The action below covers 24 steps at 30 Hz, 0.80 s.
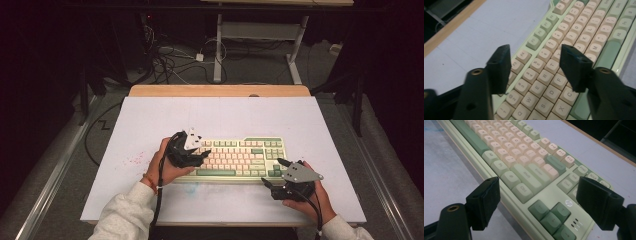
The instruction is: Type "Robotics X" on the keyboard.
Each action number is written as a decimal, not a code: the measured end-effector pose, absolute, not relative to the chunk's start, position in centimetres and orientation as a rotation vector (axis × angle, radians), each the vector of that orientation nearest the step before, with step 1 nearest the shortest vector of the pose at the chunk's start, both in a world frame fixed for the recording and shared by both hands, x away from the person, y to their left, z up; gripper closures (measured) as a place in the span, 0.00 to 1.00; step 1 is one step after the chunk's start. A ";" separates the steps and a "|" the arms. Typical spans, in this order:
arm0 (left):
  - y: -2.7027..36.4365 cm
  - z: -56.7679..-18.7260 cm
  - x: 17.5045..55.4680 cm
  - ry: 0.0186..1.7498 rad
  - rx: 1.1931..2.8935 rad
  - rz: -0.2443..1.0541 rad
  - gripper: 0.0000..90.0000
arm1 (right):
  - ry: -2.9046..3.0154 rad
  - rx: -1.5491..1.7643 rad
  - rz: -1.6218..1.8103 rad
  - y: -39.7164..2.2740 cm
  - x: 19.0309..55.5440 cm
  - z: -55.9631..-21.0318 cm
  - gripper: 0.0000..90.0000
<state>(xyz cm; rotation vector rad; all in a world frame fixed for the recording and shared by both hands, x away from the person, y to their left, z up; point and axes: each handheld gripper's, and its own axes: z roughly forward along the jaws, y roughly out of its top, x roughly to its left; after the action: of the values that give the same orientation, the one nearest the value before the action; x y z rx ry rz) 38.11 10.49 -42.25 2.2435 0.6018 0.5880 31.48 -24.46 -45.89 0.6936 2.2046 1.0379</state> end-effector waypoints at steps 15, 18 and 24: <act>14.2 -42.6 35.7 0.631 2.160 0.719 0.23 | 2.194 0.700 1.035 -24.5 31.5 -45.7 0.24; 14.9 -43.0 35.1 0.641 2.146 0.731 0.23 | 2.191 0.691 1.038 -24.5 31.6 -45.4 0.24; 15.8 -44.2 34.5 0.671 2.152 0.767 0.23 | 2.177 0.703 1.058 -24.6 31.9 -44.9 0.24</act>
<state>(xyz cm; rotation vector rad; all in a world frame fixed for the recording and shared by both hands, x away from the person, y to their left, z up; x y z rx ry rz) 34.48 15.85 -44.23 2.1518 0.6710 0.7667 31.86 -24.58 -44.87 0.7027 2.1769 1.0580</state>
